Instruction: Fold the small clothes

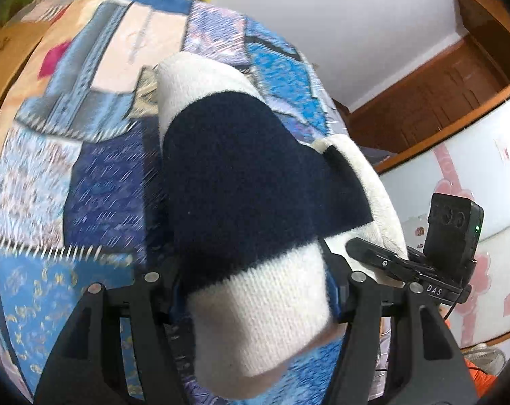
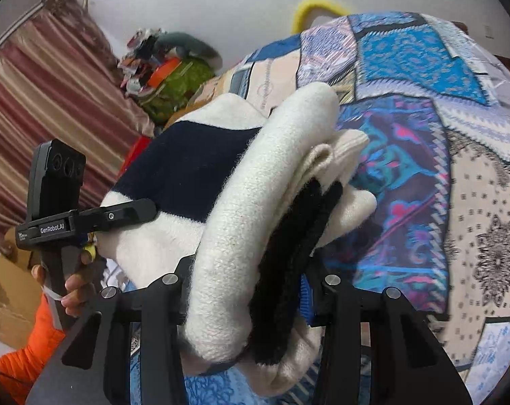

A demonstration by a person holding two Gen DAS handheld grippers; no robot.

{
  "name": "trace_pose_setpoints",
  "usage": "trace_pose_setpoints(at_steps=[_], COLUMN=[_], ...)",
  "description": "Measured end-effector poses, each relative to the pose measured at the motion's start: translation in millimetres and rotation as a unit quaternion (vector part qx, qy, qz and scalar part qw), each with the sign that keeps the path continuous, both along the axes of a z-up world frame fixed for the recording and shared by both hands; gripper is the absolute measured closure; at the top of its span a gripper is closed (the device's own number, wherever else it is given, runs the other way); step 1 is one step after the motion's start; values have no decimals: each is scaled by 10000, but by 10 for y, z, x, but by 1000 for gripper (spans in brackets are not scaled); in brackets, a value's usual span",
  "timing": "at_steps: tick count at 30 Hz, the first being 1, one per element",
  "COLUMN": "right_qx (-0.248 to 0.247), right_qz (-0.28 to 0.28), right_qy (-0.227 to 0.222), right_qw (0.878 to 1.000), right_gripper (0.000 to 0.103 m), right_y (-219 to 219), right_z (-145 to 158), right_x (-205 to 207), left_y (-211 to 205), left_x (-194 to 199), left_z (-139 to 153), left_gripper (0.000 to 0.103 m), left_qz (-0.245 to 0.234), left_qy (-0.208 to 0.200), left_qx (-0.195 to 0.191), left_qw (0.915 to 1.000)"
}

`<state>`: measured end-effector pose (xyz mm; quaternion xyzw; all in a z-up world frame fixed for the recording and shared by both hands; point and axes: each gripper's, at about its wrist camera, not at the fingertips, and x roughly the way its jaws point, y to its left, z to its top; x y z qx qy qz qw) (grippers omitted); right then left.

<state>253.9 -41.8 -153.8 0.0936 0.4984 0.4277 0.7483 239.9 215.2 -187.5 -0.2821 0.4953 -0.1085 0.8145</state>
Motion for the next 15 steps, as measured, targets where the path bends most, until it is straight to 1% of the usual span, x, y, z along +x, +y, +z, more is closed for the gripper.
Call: trace_pose_setpoints(at_steps=[2, 4, 7, 8, 10, 12, 13, 15], right_qx=[-83, -193, -416, -458, -507, -537, -588, -669], right_qz=[31, 21, 4, -10, -52, -85, -125, -194], right_qy=[62, 49, -15, -17, -16, -37, -87, -194], right_qw=[9999, 9998, 9991, 9990, 9987, 9985, 9982, 9974], right_gripper=[63, 61, 52, 47, 44, 41, 40, 37], right_y=[87, 128, 155, 138, 90, 46, 27, -12], right_z=[-86, -136, -190, -190, -188, -155, -121, -60], right_x=[-10, -24, -42, -51, -47, -68, -74, -116], left_y=[62, 92, 100, 119, 149, 179, 188, 195], left_x=[-87, -119, -175, -180, -210, -238, -256, -295], left_z=[-150, -298, -481, -516, -539, -525, -500, -418], left_gripper=[40, 37, 28, 24, 20, 20, 20, 20], left_qz=[64, 67, 113, 148, 221, 259, 276, 296], left_qy=[174, 306, 415, 419, 418, 389, 381, 335], left_qx=[-81, -109, -247, -304, -355, -334, -267, -13], left_qw=[9998, 9994, 9988, 9985, 9982, 9983, 9985, 9990])
